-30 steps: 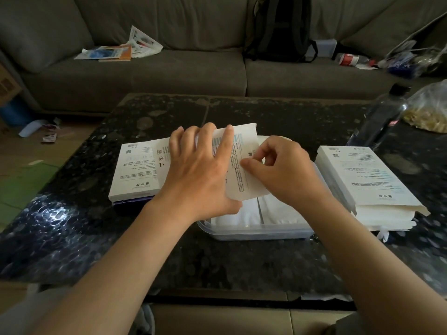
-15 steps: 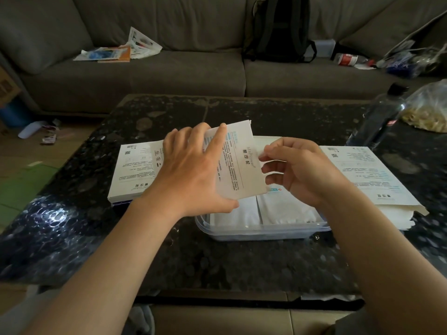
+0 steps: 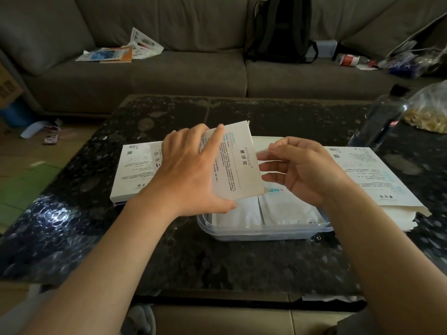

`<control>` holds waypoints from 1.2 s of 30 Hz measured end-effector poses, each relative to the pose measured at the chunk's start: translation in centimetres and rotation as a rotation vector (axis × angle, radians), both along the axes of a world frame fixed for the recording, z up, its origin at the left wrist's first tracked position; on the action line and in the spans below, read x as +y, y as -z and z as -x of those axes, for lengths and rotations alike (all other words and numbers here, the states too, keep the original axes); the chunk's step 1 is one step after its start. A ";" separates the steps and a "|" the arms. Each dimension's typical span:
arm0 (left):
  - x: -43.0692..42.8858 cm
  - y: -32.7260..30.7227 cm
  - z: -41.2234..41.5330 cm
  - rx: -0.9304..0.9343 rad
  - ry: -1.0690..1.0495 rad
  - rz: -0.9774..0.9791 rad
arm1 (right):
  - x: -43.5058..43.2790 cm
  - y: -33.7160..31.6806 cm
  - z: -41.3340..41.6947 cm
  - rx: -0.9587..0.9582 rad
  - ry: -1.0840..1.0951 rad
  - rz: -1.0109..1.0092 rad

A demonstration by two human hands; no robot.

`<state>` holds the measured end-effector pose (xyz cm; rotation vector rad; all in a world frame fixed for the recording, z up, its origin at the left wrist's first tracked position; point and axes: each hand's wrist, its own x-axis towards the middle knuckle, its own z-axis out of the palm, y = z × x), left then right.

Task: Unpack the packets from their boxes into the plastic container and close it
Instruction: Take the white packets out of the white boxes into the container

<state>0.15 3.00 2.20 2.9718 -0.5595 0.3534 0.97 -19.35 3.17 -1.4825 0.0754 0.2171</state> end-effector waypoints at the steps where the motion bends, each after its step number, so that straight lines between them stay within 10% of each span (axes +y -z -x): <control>1: 0.0 0.0 0.0 0.001 -0.001 0.002 | 0.0 0.1 0.0 -0.003 -0.012 -0.003; 31: 0.9 -0.5 0.4 0.123 0.069 0.211 | -0.5 0.9 -0.4 0.003 -0.149 -0.055; 36: 1.1 -0.6 0.4 0.131 0.066 0.256 | 0.1 1.1 -0.4 -0.144 0.023 0.372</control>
